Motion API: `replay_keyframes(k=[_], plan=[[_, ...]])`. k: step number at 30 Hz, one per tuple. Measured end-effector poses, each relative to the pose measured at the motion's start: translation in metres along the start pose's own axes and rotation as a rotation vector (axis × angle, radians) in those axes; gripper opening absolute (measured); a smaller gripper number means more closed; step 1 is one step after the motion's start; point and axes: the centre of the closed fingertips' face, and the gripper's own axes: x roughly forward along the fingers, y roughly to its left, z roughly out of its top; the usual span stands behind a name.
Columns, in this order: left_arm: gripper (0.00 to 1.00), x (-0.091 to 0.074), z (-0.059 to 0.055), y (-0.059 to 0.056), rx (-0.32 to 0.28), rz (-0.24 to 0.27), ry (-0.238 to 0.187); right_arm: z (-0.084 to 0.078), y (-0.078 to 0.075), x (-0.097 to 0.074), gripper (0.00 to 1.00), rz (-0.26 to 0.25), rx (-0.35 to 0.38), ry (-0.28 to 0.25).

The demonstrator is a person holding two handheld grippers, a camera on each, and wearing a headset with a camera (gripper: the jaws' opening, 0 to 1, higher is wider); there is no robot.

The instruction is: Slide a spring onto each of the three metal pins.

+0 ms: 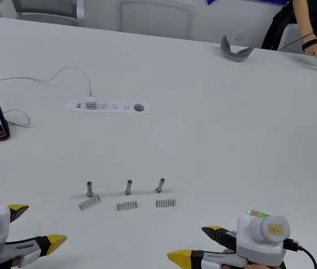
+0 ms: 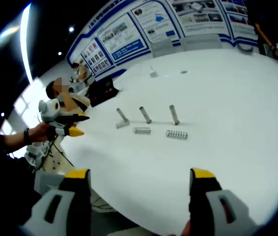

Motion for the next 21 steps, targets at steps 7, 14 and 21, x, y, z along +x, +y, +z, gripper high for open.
replay_keyframes(k=[7, 14, 21], plan=[[0.71, 0.002, 0.003, -0.002, 0.003, -0.006, 0.008, 0.005, -0.003, -0.005, 0.84, -0.011, 0.003, -0.014], [0.71, 0.004, 0.007, -0.009, 0.006, -0.016, 0.018, 0.008, -0.005, -0.008, 0.84, -0.018, 0.008, -0.030], [0.72, 0.005, 0.010, -0.012, 0.006, -0.025, 0.018, 0.010, -0.008, -0.011, 0.85, -0.023, 0.018, -0.041]])
